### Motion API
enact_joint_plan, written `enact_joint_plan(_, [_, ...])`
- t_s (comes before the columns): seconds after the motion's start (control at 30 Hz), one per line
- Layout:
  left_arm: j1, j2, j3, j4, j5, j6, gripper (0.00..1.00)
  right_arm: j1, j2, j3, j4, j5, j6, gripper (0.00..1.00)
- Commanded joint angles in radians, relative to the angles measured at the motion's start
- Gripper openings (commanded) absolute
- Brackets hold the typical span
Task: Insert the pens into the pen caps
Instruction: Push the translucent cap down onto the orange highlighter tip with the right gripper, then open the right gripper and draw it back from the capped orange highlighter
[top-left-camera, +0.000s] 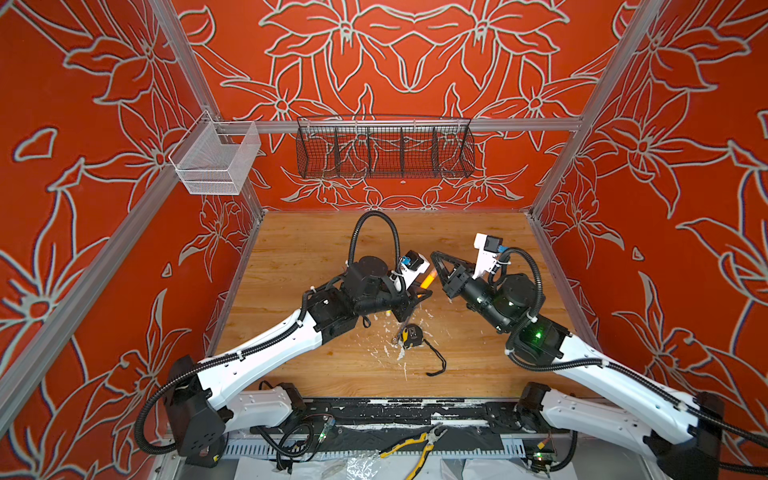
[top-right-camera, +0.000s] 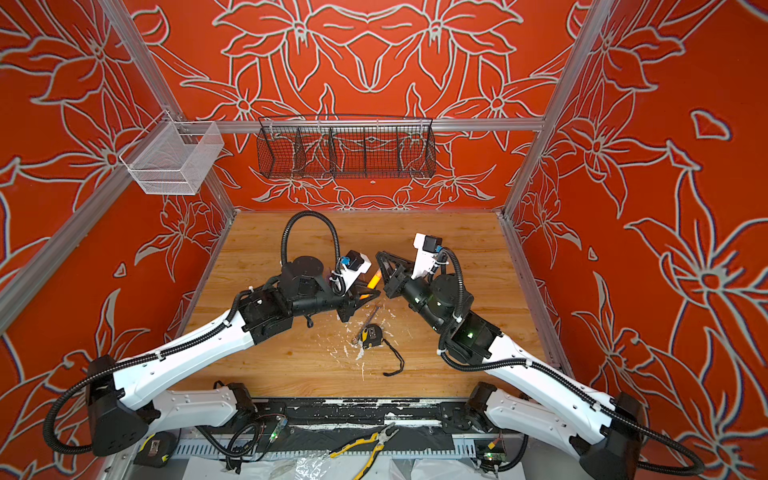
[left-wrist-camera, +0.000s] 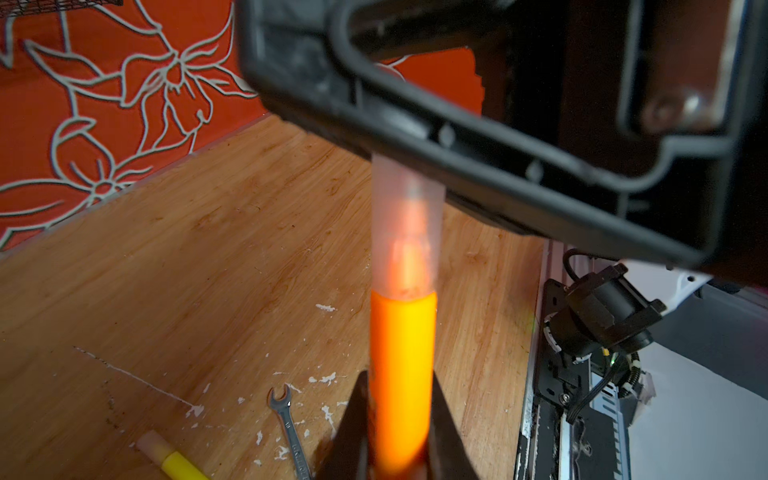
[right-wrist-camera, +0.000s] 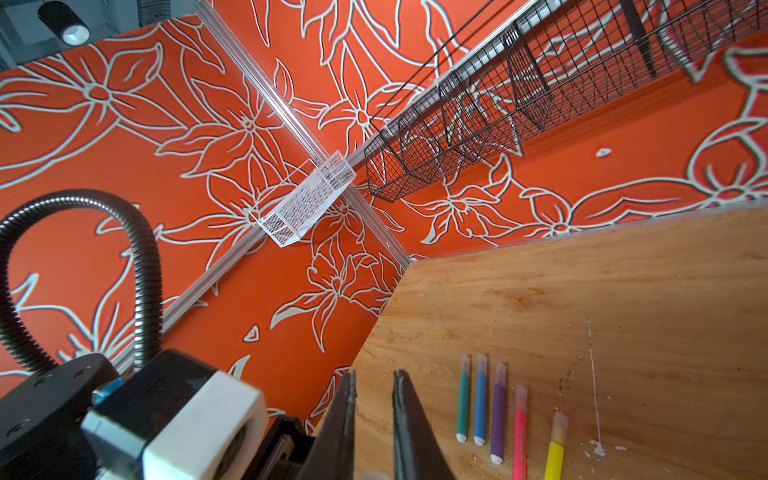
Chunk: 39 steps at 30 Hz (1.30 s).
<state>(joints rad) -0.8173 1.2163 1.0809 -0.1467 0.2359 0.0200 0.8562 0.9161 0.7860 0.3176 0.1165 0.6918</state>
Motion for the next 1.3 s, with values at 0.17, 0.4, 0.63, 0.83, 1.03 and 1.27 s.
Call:
enact_joint_plan(0.17, [0.048, 0.040, 0.198, 0.172, -0.199, -0.005, 0.00, 0.041, 0.011, -0.074, -0.075, -0.160, 0.008, 0.00])
enact_joint_plan(0.4, [0.080, 0.097, 0.324, 0.138, -0.232, -0.005, 0.00, 0.047, 0.024, -0.093, -0.042, -0.194, 0.010, 0.00])
enact_joint_plan(0.63, [0.107, 0.129, 0.415, 0.138, -0.267, -0.022, 0.00, 0.052, 0.020, -0.123, -0.015, -0.207, 0.014, 0.00])
enact_joint_plan(0.83, [0.115, 0.146, 0.491, 0.105, -0.267, -0.026, 0.00, 0.056, 0.008, -0.152, 0.029, -0.228, 0.020, 0.00])
enact_joint_plan(1.03, [0.122, 0.158, 0.539, 0.081, -0.285, -0.023, 0.00, 0.077, 0.059, -0.166, 0.110, -0.289, 0.062, 0.00])
enact_joint_plan(1.27, [0.147, 0.147, 0.523, 0.072, -0.279, -0.042, 0.00, 0.095, 0.028, -0.178, 0.098, -0.232, 0.041, 0.00])
